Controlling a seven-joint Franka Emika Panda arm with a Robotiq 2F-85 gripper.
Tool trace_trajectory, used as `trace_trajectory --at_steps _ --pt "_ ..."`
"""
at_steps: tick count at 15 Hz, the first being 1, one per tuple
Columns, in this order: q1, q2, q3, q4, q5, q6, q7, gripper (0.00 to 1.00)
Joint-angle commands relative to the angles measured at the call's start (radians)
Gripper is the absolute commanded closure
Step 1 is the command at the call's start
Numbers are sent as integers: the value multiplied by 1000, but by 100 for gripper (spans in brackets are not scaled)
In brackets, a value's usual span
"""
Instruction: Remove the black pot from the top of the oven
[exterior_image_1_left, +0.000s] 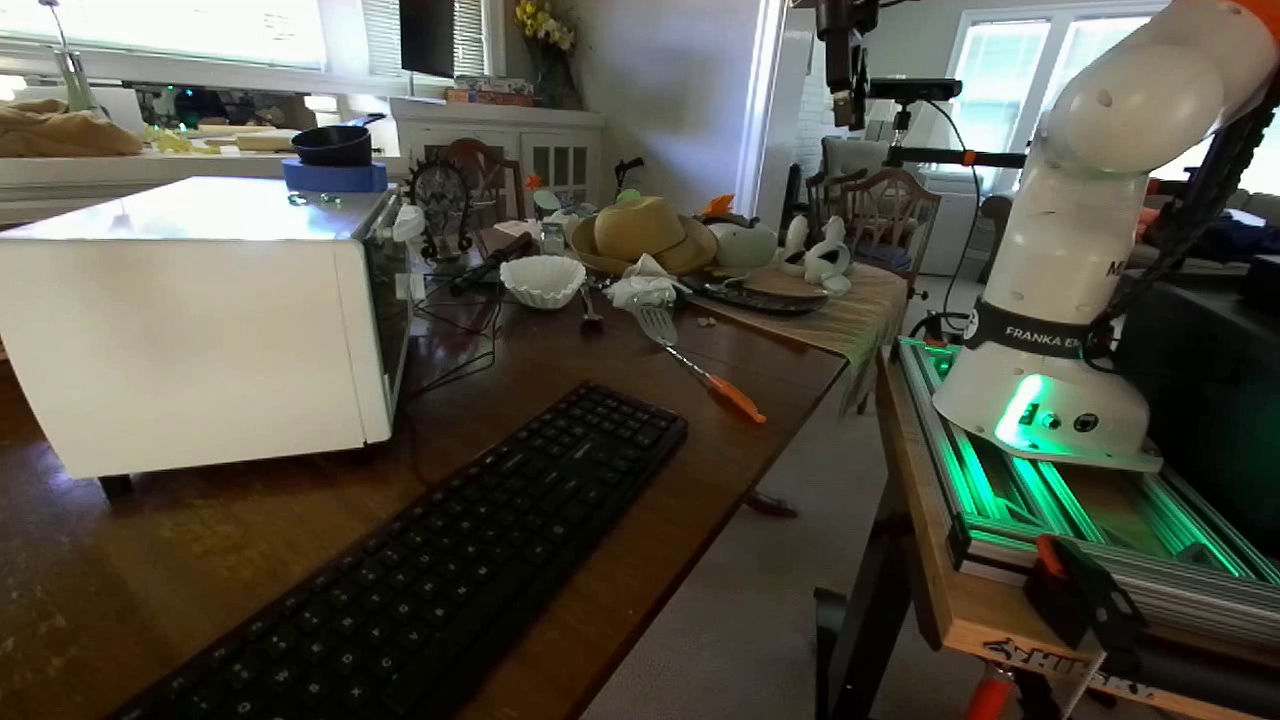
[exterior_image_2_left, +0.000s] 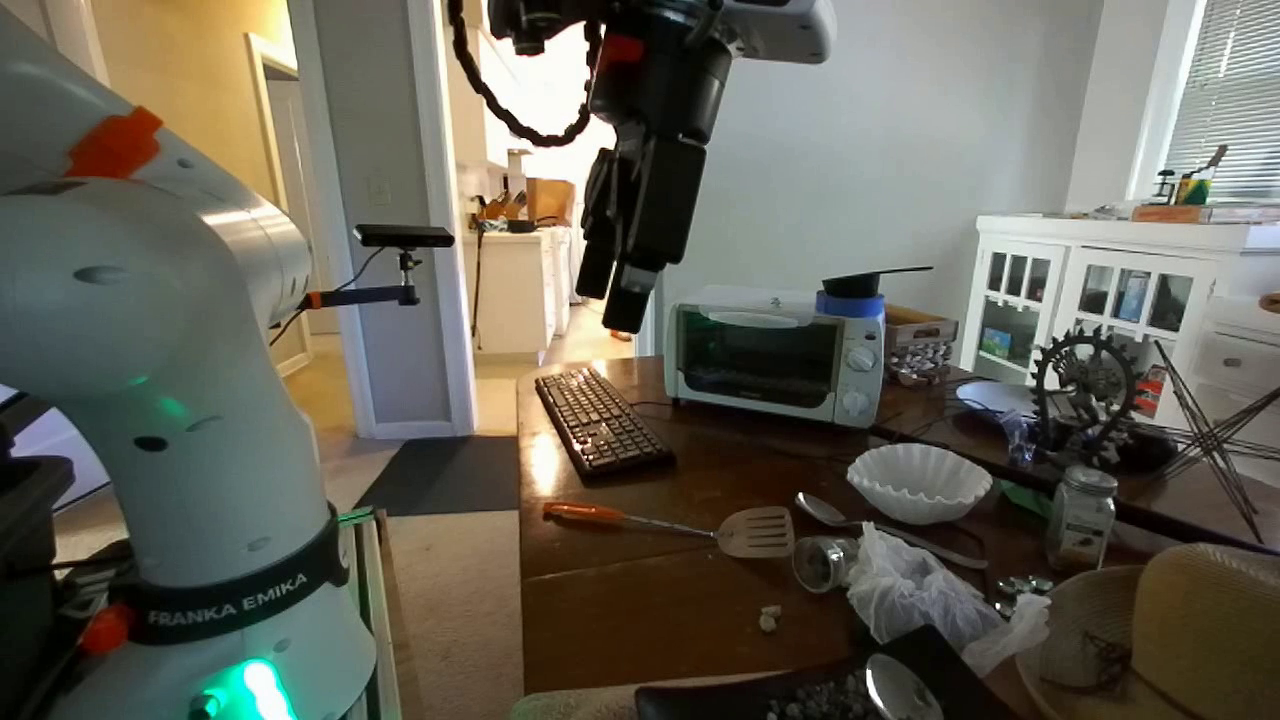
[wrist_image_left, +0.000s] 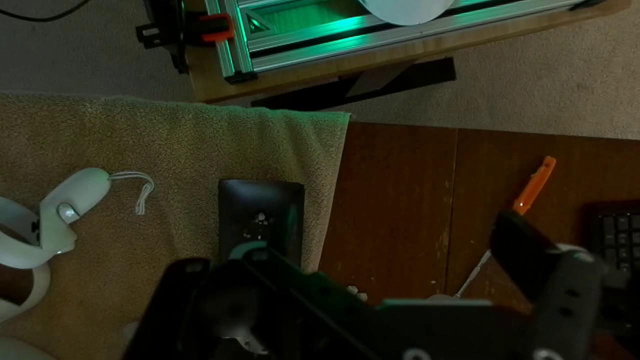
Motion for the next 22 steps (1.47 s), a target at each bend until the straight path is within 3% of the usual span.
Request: trace_trajectory --at_steps 1,8,13,16,22 --pt "6 0 -5 3 -2 -4 3 0" --pt "6 0 -5 3 -2 -4 3 0" --pt "89 113 96 113 220 28 190 0" --pt "128 212 169 208 387 145 336 0" --pt "135 414 207 378 514 499 495 0"
